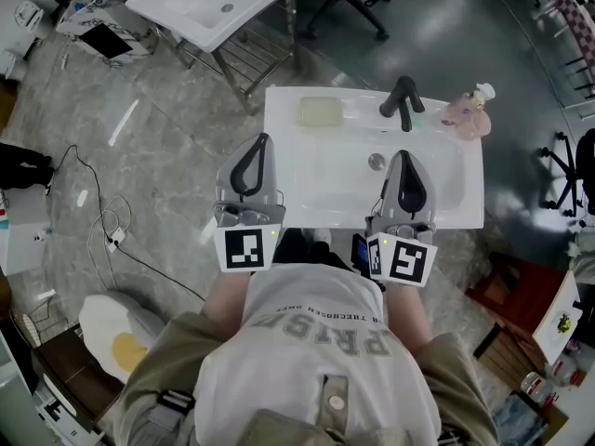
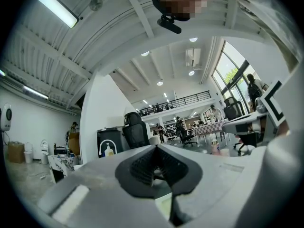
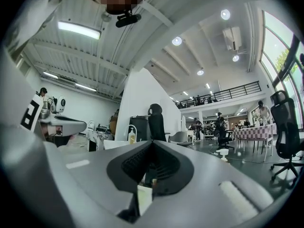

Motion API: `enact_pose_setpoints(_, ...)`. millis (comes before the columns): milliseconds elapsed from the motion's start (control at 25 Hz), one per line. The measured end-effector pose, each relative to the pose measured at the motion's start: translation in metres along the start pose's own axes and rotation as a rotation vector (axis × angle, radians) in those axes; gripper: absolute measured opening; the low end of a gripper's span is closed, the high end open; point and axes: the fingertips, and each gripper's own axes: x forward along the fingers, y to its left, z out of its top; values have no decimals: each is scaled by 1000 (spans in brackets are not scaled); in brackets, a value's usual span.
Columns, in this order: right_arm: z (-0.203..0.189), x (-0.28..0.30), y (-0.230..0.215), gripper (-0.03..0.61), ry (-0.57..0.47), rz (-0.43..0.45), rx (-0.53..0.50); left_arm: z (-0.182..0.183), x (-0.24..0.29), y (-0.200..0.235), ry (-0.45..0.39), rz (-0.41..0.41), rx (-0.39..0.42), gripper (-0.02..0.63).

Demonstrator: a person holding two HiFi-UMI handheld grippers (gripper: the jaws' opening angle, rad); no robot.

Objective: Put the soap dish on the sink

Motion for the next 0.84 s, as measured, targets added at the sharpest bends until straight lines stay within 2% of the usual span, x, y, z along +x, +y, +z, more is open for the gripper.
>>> enact_pose_setpoints(280,9,-1,-1,0,-31,-10,-15,0,1,-1,1,-12,1,6)
enact_pose_setpoints(840,10,1,2,0,-19,1,-33,-7,7,-7,32,-39,0,6)
